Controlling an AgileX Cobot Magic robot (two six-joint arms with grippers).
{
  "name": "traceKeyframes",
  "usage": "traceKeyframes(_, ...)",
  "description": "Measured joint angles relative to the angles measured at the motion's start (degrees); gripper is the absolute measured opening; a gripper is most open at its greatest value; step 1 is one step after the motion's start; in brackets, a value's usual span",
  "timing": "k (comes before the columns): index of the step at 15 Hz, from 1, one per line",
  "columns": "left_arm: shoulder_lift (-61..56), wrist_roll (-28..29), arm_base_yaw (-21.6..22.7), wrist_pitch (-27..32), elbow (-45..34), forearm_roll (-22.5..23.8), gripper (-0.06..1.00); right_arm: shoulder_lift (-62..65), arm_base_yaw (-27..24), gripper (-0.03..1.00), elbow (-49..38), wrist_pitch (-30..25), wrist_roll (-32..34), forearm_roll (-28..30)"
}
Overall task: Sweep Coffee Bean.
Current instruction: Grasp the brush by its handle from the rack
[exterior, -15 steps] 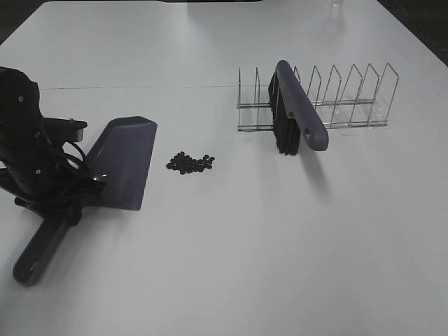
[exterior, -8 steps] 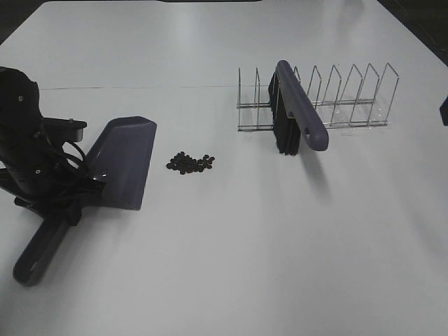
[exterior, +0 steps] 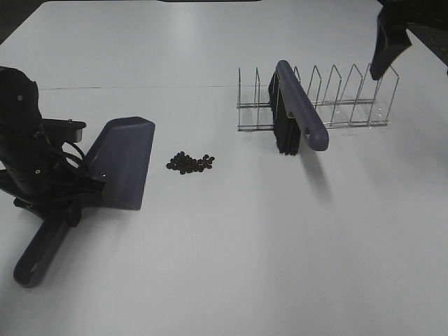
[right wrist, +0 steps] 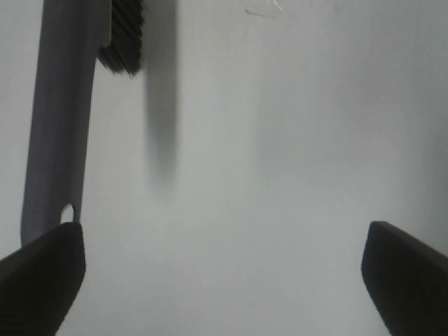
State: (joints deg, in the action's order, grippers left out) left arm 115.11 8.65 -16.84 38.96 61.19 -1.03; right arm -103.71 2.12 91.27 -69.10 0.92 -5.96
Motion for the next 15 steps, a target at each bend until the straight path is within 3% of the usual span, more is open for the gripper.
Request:
traceKeyframes(1, 0.0, 0.0, 0.0, 0.7, 0.0, -0.1, 0.33, -8.4, 0.2, 0.96, 9.9, -0.5, -0.3, -1.8)
traceKeyframes(5, 0.0, 0.1, 0.0, 1.7, 0.0, -0.4, 0.33, -21.5, 4.7, 0.95, 23.7, -0.6, -0.2, -2.8)
traceKeyframes(9, 0.0, 0.1, 0.0, 2.3, 0.1, -0.5, 0.33, -29.7, 8.9, 0.94, 29.3, -0.7, 0.2, -3.0)
traceKeyframes(15, 0.0, 0.1, 0.0, 2.6, 0.1, -0.5, 0.33, -37.8, 9.3, 0.93, 33.9, -0.7, 1.1, -6.5)
